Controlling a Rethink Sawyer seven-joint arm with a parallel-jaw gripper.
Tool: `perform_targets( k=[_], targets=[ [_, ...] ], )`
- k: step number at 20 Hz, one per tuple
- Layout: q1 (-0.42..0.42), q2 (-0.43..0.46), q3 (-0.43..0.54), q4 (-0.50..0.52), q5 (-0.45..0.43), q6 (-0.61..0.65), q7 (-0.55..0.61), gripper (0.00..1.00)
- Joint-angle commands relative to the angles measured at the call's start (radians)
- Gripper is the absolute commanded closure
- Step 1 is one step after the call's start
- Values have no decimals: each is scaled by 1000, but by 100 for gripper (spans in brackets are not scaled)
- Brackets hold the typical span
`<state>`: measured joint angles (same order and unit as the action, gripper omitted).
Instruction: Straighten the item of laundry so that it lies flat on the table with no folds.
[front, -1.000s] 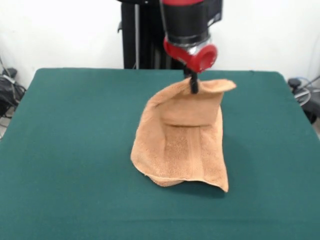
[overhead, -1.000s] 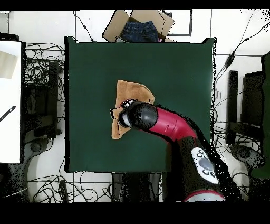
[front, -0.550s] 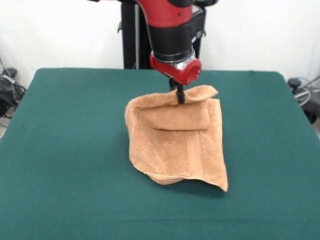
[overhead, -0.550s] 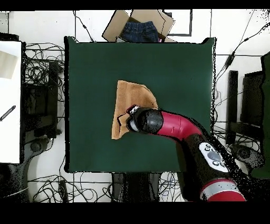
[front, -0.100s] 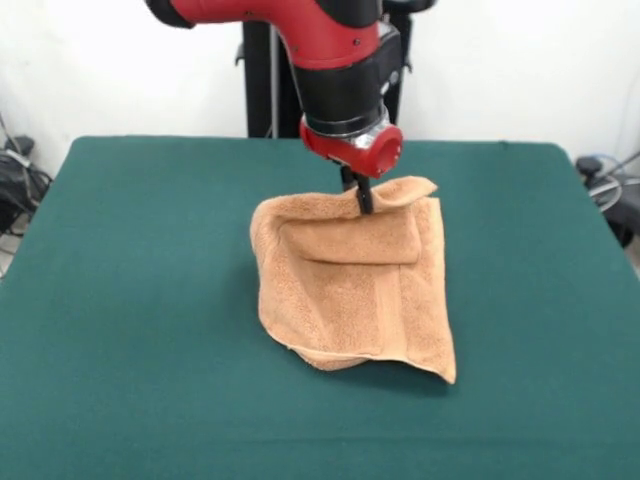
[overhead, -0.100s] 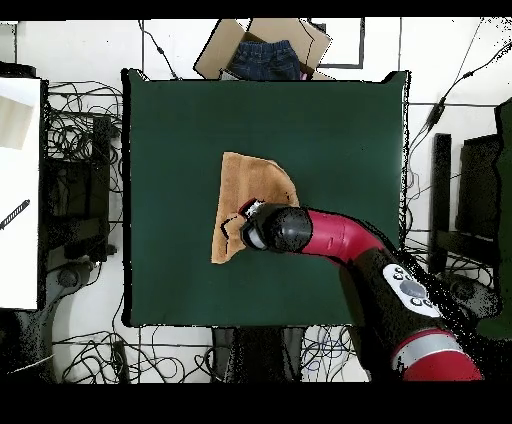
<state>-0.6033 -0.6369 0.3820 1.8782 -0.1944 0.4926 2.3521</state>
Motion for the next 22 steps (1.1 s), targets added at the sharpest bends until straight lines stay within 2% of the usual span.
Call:
perform_targets(
  k=[1, 6, 10, 12, 15, 19, 22],
  targets=[
    [-64, -91, 165, 75, -40, 221, -270, 100],
    [-61, -253, 180, 88, -17, 349, -241, 100],
    [-59, -290, 186, 87, -33, 362, -216, 100],
    [-64, -287, 191, 90, -41, 347, -213, 100],
    [-70, -237, 197, 86, -67, 288, -204, 100],
    [-66, -160, 192, 93, -109, 167, -175, 100],
    [-43, -92, 163, 70, -178, 67, -146, 100]
  ],
)
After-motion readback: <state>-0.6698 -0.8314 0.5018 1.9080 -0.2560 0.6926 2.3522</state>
